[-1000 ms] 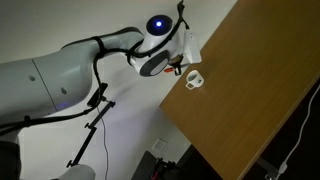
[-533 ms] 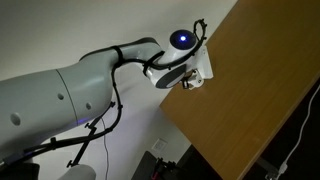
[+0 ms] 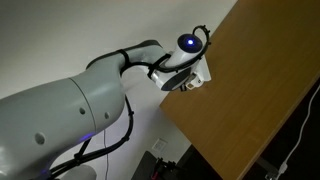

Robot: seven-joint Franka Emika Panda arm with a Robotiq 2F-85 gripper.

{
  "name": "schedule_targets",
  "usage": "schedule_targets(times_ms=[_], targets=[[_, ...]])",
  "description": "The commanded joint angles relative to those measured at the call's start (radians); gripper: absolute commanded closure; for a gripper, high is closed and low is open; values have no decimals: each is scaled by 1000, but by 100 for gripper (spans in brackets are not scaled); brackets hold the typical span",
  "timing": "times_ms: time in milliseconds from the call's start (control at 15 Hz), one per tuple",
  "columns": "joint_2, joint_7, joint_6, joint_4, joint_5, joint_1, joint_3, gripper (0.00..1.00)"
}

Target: Pick up the pen from the table and put it in the white mug cup.

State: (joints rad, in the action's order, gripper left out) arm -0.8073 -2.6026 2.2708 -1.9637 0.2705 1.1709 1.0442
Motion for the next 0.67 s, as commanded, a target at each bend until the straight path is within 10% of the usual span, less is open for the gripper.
schedule_targets(times_ms=[0, 600], targets=[[6, 0, -45, 25, 76, -32, -29, 95], [-98, 0, -143, 80, 151, -34, 0, 95]])
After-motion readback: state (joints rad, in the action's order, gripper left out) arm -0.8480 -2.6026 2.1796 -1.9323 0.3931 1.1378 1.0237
